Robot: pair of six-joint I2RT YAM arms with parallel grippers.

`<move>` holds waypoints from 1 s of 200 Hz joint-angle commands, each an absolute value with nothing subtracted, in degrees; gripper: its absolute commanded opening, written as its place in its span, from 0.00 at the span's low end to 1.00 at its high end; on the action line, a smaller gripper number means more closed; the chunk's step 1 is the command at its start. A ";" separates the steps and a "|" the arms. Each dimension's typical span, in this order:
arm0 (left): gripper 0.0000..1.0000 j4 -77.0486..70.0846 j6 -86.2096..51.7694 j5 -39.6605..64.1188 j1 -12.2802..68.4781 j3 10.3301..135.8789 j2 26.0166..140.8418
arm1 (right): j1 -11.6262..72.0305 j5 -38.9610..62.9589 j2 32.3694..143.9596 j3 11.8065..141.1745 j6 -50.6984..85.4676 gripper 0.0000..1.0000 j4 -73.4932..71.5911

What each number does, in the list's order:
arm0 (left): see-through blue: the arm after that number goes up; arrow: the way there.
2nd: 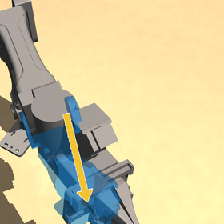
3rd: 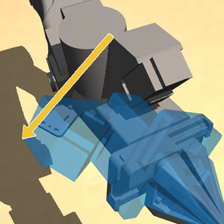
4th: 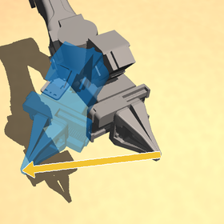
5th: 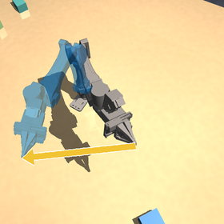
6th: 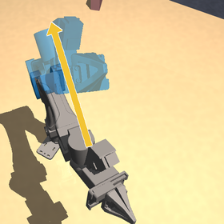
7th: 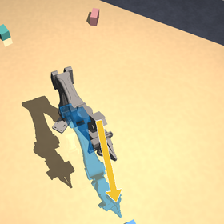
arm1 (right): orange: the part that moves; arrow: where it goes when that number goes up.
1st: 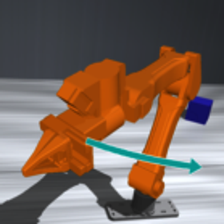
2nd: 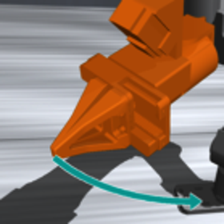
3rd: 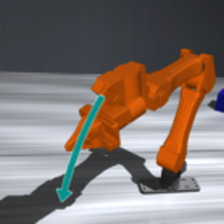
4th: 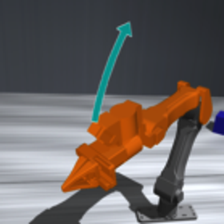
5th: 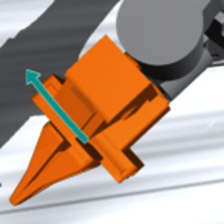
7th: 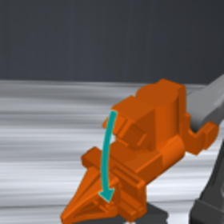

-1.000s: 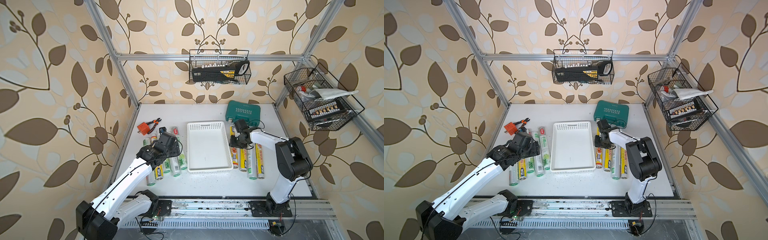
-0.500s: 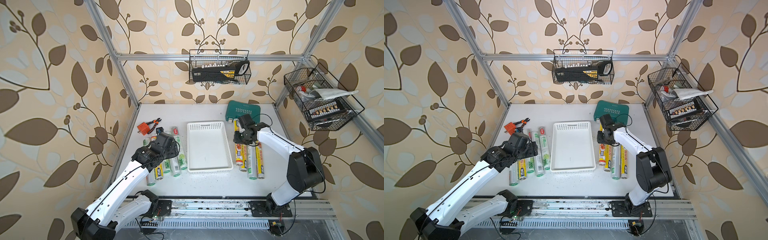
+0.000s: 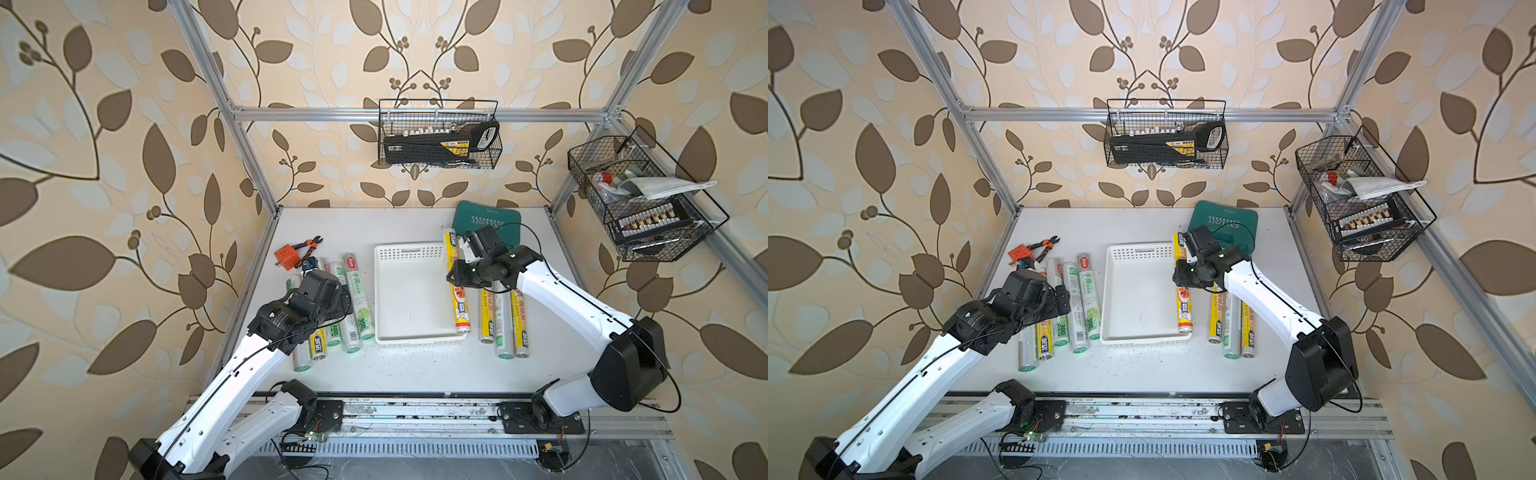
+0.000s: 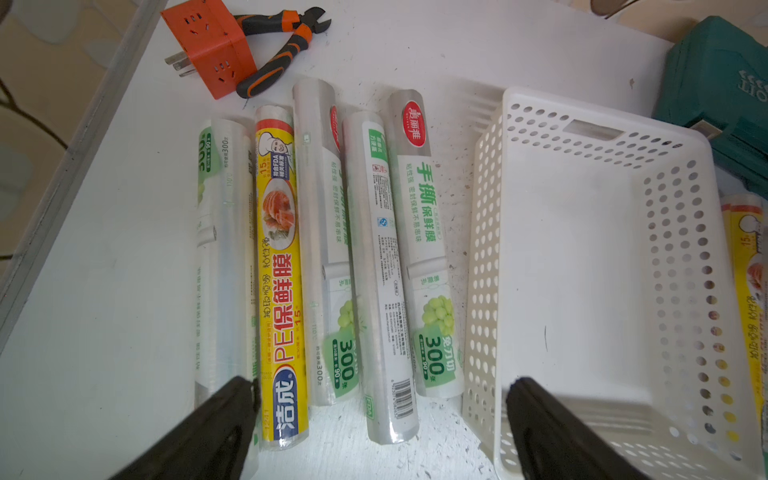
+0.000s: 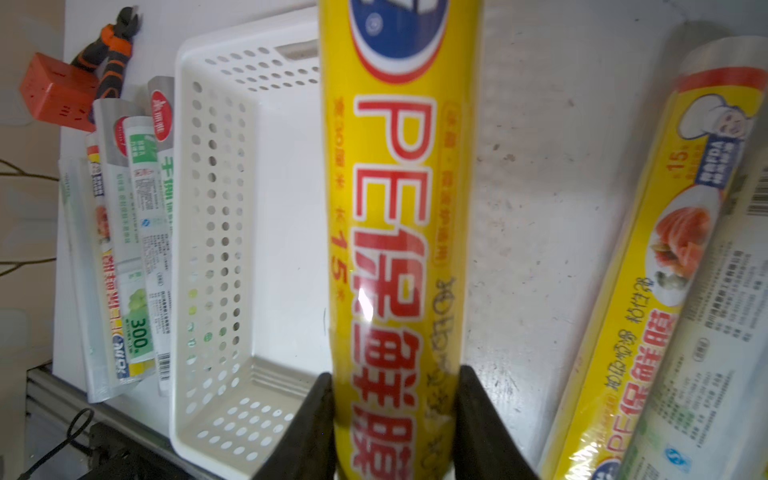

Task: Put the plastic wrap into the basket
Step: Pick up the plastic wrap from the center of the board, then place the plastic wrap in the basket.

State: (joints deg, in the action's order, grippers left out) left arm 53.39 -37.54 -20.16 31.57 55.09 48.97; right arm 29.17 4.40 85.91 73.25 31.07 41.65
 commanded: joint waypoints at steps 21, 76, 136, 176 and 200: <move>0.99 55.27 -36.64 -21.99 31.57 56.88 46.08 | 33.27 2.78 88.90 77.02 35.79 0.33 40.25; 0.99 55.83 -37.31 -21.47 31.62 56.42 44.65 | 35.65 -1.76 95.46 78.18 37.09 0.32 42.10; 0.99 55.73 -37.51 -21.10 31.56 55.59 44.34 | 35.64 -4.33 101.69 78.91 36.52 0.32 43.56; 0.99 55.55 -37.76 -20.96 31.56 54.78 44.12 | 35.60 -7.13 103.38 79.36 36.41 0.32 42.83; 0.99 55.29 -37.79 -20.88 31.56 54.65 44.27 | 35.62 -9.57 104.59 80.20 36.76 0.30 42.96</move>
